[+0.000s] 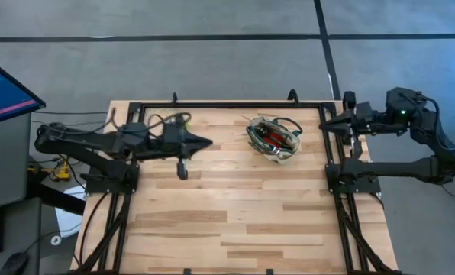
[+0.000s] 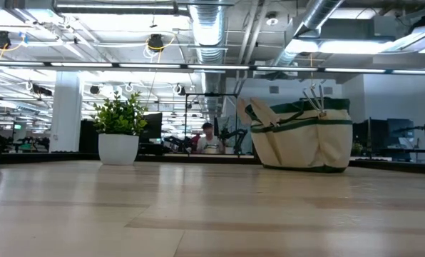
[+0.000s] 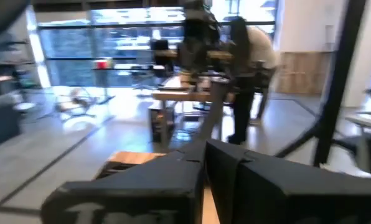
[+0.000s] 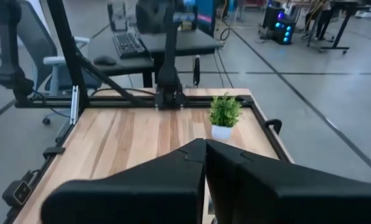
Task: Pick & Place Garden tools in Gardening bag
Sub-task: Return to Home Position
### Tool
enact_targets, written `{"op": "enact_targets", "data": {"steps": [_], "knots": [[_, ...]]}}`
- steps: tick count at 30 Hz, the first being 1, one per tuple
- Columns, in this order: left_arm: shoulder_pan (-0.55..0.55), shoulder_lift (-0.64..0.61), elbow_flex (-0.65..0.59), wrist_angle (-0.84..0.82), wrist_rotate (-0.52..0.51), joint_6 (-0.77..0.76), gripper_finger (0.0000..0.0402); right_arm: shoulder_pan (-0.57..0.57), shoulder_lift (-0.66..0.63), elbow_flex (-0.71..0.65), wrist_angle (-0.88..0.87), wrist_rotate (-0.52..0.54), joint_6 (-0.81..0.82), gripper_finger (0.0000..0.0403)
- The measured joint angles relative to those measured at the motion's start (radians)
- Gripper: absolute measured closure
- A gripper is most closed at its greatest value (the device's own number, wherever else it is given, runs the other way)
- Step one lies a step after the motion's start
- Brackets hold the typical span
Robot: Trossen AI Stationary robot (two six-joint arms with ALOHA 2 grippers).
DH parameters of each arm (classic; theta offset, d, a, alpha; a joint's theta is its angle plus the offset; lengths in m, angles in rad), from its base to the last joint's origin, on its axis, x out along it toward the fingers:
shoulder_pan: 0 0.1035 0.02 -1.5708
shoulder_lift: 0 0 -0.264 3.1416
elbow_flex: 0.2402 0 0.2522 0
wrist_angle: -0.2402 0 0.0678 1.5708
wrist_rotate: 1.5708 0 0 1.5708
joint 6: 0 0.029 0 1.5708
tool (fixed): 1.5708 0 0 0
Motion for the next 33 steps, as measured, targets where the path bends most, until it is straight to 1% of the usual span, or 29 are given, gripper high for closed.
{"op": "enact_targets", "data": {"steps": [2,5,8,14,18,22,25,28,30,33], "knots": [[0.026,0.019,-0.047,0.077,0.06,-0.007,0.0399,0.0,-0.01,0.0,0.003,0.011,0.001,0.0403],[0.068,0.04,-0.075,0.156,0.08,-0.052,0.0399,0.0,-0.017,0.0,0.013,0.018,0.005,0.0403],[0.111,0.063,-0.074,0.158,0.095,-0.083,0.0399,0.0,-0.017,0.0,0.029,0.019,0.009,0.0403],[0.179,0.069,-0.075,0.162,0.192,-0.083,0.0399,0.0,-0.011,0.0,0.039,0.02,0.028,0.0403],[0.205,0.044,-0.075,0.142,0.25,-0.023,0.0399,0.0,-0.014,0.0,0.032,0.019,0.03,0.0403],[0.203,-0.024,-0.074,0.098,0.248,-0.004,0.0399,0.0,-0.022,0.0,0.021,0.019,0.03,0.0403],[0.203,-0.082,-0.075,0.014,0.243,-0.004,0.0399,0.0,-0.031,-0.001,0.007,0.019,0.03,0.0403],[0.203,-0.137,-0.084,-0.044,0.208,-0.003,0.0399,0.0,-0.039,0.0,0.01,0.02,0.03,0.0403],[0.203,-0.178,-0.125,-0.039,0.199,-0.003,0.0399,0.0,-0.04,0.0,0.01,0.02,0.03,0.0403],[0.203,-0.253,-0.223,-0.03,0.175,-0.017,0.0399,0.0,-0.041,0.0,0.01,0.023,0.03,0.0403]]}}
